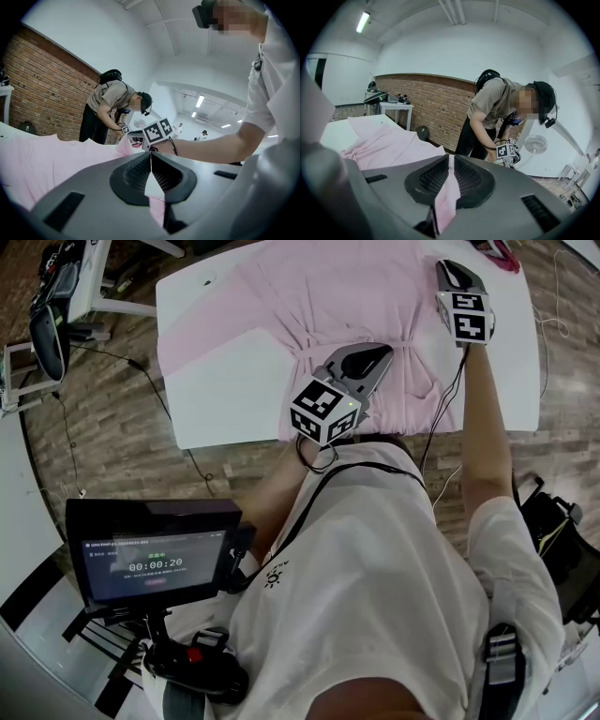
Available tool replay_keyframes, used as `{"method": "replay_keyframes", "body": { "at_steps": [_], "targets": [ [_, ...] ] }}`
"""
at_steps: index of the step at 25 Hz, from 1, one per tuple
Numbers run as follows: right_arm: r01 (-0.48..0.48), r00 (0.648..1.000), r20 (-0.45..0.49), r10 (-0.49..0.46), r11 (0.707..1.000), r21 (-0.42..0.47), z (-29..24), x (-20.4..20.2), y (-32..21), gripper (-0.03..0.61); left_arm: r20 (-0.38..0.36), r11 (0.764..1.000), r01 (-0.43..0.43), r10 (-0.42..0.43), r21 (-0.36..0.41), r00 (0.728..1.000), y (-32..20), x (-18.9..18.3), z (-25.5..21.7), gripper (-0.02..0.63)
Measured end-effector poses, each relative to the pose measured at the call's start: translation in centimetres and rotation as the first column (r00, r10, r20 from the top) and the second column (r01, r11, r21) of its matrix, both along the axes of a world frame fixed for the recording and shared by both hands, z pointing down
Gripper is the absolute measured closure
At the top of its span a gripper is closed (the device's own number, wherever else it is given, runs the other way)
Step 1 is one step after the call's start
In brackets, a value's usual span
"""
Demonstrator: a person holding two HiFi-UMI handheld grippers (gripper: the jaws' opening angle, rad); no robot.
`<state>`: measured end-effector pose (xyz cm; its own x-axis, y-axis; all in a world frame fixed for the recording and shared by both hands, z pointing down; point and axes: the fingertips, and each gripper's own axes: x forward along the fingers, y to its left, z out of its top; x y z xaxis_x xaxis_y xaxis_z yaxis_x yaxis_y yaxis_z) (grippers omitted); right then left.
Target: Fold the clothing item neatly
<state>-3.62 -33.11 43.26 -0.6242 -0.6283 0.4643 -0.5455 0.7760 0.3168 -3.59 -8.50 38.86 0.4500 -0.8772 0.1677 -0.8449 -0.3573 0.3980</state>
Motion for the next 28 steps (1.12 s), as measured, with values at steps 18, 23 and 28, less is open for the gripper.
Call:
{"method": "replay_keyframes", "body": {
  "at_steps": [18, 23, 28],
  "targets": [
    [0.050, 0.999, -0.004, -0.050, 0.999, 0.002, 0.1, -3.3, 1.2, 0.538, -0.001, 0.999, 0.039, -0.039, -0.007, 0.999, 1.2, -1.8, 0.4, 0.610],
    [0.064, 0.998, -0.003, -0.064, 0.998, 0.005, 0.0, -4.2, 1.4, 0.538, -0.004, 0.999, 0.052, -0.052, -0.005, 0.999, 1.3, -2.3, 0.4, 0.610],
    [0.081, 0.997, -0.009, -0.081, 0.997, 0.006, 0.1, -5.1, 1.9, 0.538, -0.006, 0.998, 0.062, -0.062, -0.004, 0.998, 1.6, -2.7, 0.5, 0.609]
  ]
}}
